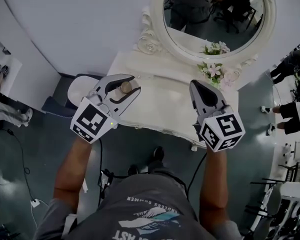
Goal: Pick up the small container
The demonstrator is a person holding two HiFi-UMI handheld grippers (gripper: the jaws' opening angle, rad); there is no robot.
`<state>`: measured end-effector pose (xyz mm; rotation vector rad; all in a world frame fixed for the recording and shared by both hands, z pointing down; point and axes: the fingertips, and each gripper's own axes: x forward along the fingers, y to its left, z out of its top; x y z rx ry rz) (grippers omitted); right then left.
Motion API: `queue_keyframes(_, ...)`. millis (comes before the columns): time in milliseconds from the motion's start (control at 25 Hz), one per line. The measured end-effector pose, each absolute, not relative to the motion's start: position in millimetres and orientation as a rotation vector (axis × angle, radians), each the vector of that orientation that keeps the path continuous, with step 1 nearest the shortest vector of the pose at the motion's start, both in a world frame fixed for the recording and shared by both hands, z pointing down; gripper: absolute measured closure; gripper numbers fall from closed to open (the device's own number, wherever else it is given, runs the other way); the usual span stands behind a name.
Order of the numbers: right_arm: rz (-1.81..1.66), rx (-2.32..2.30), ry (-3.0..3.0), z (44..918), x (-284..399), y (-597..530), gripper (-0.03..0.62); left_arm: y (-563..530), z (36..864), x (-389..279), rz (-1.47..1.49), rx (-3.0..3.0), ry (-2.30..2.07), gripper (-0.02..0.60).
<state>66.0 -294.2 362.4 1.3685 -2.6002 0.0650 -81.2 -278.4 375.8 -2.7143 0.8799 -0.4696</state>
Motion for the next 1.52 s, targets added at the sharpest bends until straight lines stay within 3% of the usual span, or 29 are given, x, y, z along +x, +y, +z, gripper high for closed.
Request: queue_keyframes(1520, -0.058, 1.246, -2.571, 345.9, 26.8, -262.8, 0.569, -246.9, 365.5, -110.5, -0.417, -2.719, 0.944, 0.449)
